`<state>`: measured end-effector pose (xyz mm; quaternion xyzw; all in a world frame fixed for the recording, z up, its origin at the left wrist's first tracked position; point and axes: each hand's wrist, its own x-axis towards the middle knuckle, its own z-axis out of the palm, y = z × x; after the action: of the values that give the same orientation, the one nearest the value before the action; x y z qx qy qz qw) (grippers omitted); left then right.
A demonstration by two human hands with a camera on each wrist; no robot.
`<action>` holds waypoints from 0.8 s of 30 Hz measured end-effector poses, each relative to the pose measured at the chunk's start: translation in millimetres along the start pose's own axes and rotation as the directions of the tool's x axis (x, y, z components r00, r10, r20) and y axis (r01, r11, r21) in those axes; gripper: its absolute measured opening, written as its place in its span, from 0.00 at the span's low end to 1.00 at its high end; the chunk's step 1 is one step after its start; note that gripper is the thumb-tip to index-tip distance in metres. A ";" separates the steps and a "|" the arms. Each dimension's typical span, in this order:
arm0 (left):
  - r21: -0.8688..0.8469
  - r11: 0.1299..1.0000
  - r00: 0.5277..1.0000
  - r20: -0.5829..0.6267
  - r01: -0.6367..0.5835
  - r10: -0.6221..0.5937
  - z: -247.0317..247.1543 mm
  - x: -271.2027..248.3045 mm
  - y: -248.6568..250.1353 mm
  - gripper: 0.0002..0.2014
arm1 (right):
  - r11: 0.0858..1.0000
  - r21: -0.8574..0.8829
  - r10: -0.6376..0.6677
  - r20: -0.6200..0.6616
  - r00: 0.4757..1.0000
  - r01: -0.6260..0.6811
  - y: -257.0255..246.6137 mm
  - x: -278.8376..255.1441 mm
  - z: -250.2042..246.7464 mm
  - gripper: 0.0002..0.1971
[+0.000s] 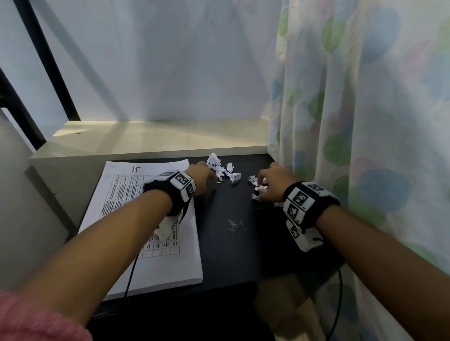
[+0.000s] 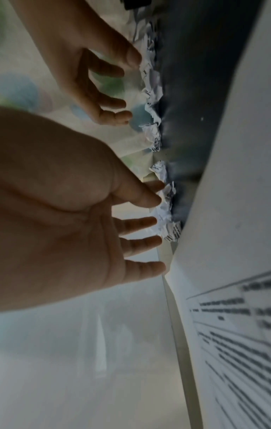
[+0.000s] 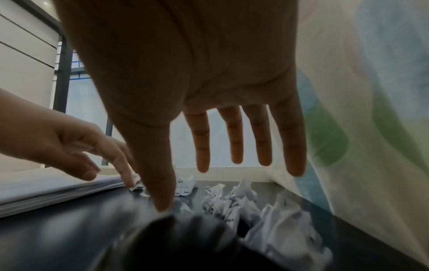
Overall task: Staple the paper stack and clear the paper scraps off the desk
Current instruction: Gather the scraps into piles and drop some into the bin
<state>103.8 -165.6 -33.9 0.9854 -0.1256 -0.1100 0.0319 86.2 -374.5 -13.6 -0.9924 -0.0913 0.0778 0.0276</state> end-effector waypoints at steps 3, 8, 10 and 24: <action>-0.023 0.999 0.998 0.024 -0.049 0.050 -2.5 1.8 5.3 0.24 | 0.999 0.007 0.035 0.085 0.996 -0.035 1.8 5.3 -4.1 0.30; 0.015 0.990 0.988 0.069 -0.137 0.136 2.9 2.8 26.2 0.17 | 1.000 0.016 0.010 0.163 0.987 -0.013 15.3 -4.4 -20.7 0.28; -0.005 0.979 0.977 0.061 -0.205 0.205 2.4 2.0 39.9 0.17 | 0.999 0.034 0.011 0.209 0.978 -0.019 20.8 -11.4 -21.2 0.25; 0.055 0.926 0.926 0.078 -0.373 0.369 10.9 4.0 103.1 0.18 | 0.996 0.055 0.052 0.279 0.959 -0.070 38.9 -39.8 -9.6 0.21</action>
<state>80.3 -266.6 -36.0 0.9402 -0.3144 -0.1300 0.0138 56.0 -420.5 -0.9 -0.9727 -0.0612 0.2196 0.0442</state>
